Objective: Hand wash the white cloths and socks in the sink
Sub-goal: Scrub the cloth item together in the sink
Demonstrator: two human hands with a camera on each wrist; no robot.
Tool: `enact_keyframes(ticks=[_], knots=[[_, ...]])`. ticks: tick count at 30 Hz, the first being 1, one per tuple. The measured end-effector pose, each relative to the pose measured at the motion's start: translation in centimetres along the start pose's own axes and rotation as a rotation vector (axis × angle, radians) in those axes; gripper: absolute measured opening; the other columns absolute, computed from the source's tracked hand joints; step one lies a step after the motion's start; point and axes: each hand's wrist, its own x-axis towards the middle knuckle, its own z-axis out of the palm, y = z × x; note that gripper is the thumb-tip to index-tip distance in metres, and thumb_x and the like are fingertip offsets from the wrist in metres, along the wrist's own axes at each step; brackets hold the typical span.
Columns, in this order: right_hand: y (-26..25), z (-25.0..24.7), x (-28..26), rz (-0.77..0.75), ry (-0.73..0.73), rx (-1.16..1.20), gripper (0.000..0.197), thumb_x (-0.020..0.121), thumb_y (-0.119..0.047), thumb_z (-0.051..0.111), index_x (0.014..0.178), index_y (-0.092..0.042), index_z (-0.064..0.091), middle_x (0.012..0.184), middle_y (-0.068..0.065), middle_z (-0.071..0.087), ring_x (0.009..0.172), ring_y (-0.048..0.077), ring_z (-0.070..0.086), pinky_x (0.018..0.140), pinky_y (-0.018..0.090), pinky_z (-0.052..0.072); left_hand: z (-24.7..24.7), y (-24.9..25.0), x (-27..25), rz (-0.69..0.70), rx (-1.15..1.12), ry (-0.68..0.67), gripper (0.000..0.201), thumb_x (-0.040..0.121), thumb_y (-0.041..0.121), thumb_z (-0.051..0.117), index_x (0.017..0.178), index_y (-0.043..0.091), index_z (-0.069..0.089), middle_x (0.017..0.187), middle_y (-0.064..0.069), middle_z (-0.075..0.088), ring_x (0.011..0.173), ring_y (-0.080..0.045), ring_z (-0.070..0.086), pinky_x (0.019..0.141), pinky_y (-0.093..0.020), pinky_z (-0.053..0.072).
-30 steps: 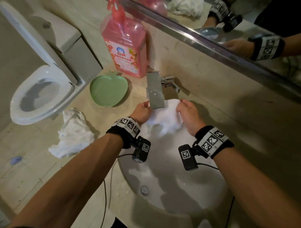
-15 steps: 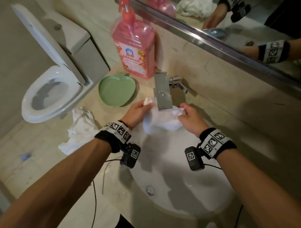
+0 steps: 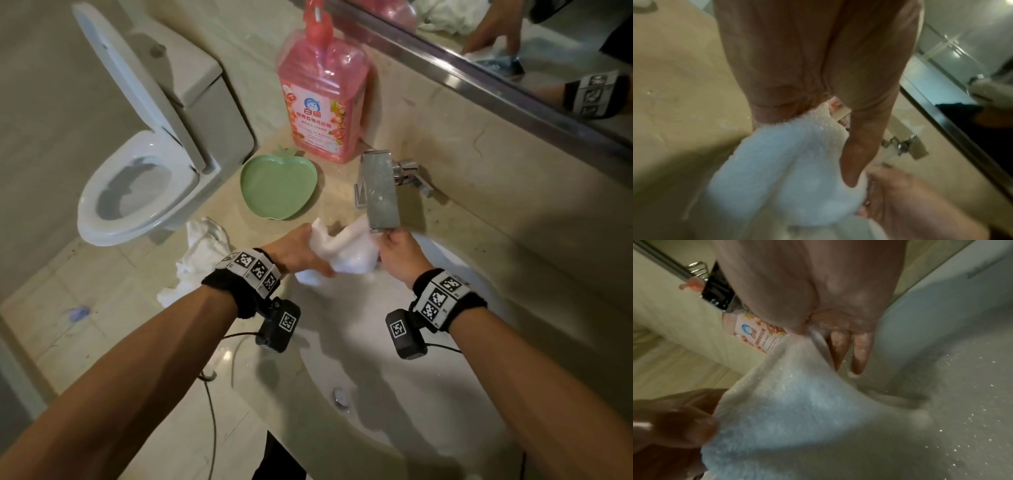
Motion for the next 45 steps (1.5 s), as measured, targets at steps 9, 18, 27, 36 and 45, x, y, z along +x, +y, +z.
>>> enact_keyframes(ticks=[9,18,27,36,45], knots=[[0.4,-1.5,-1.3,0.043,-0.201,0.1,0.033,0.09,-0.024,0.073,0.12,-0.017,0.06,0.115,0.004,0.07,0.106,0.02,0.066,0.093,0.037,0.053,2.1,-0.7,2.6,0.099,0.153,-0.014,0.053,0.083,0.036,0.061,0.134,0.026,0.047,0.124,-0.004,0.064,0.106,-0.021,0.062,0.099,-0.043,0.049],[3.4,-5.1,-1.4,0.102,-0.111,-0.113,0.054,0.084,-0.019,0.077,0.128,-0.021,0.047,0.122,0.003,0.061,0.107,0.023,0.06,0.086,0.034,0.051,4.5,1.5,5.6,-0.025,0.381,0.171,0.064,0.089,0.061,0.056,0.127,0.01,0.053,0.127,-0.012,0.061,0.105,-0.024,0.057,0.085,-0.028,0.039],[3.6,-6.5,-1.6,0.123,0.115,0.106,0.018,0.095,-0.03,0.066,0.107,-0.037,0.054,0.118,-0.003,0.056,0.086,0.019,0.059,0.052,0.028,0.05,4.1,2.8,6.0,-0.042,0.282,-0.026,0.047,0.088,0.023,0.07,0.132,0.015,0.055,0.124,-0.008,0.062,0.105,-0.022,0.061,0.093,-0.03,0.049],[3.3,-4.3,-2.1,0.185,0.043,0.058,0.017,0.092,-0.022,0.068,0.098,-0.036,0.062,0.119,0.011,0.066,0.102,0.029,0.065,0.086,0.046,0.059,2.6,1.7,4.6,-0.076,-0.156,0.219,0.021,0.092,0.031,0.067,0.098,0.013,0.059,0.088,-0.006,0.063,0.057,-0.013,0.054,0.04,-0.018,0.043],[-0.5,-1.6,-1.2,-0.059,-0.172,-0.146,0.043,0.079,-0.001,0.077,0.119,-0.011,0.068,0.118,0.007,0.067,0.112,0.024,0.062,0.083,0.013,0.048,-0.1,-0.7,1.9,-0.037,0.262,0.05,0.041,0.087,0.011,0.065,0.128,0.015,0.059,0.119,-0.006,0.062,0.086,-0.017,0.061,0.071,-0.024,0.048]])
